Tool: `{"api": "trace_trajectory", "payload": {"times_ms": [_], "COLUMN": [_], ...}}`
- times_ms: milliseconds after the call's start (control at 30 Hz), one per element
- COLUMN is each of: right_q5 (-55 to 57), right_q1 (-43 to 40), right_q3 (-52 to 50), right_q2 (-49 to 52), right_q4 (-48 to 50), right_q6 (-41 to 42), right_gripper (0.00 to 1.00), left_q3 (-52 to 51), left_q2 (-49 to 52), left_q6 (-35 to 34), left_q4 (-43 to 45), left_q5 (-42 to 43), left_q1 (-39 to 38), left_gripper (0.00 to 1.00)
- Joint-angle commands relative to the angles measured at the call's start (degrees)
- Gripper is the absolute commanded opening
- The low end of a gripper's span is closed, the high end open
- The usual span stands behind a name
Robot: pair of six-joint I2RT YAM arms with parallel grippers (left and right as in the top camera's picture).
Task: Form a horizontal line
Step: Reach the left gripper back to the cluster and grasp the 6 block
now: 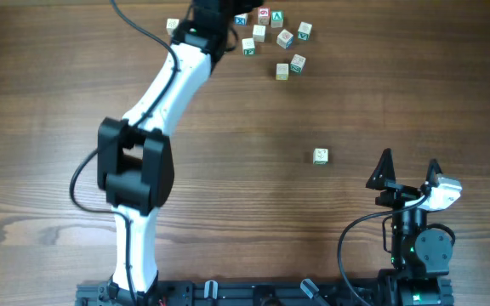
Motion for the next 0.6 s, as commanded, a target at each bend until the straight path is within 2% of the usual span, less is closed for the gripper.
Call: {"api": "trace_trajectory", "payload": {"times_ms": [0, 133, 300, 567], "right_q5": [-0.6, -0.6, -0.6, -0.6], "right_q1": [0.3, 0.3, 0.3, 0.3], "right_q3": [0.0, 0.0, 0.0, 0.0], "right_q2": [-0.3, -0.3, -0.3, -0.3], "right_q4": [0.1, 0.1, 0.1, 0.1], "right_q6": [0.3, 0.3, 0.3, 0.3], "right_gripper": [1.0, 1.0, 1.0, 1.0], "left_q3": [2.4, 5.7, 5.8, 5.8], "left_q2": [8.9, 12.0, 13.5, 15.4], "left_q6": [6.2, 6.8, 5.6, 5.7], "left_q4": [-1.9, -3.1, -4.3, -4.4], "left_q5": [0.5, 0.5, 4.4, 4.3], "left_q1": [-0.9, -1.2, -1.2, -2.1], "left_gripper": [1.0, 0.99, 0.98, 0.98]}}
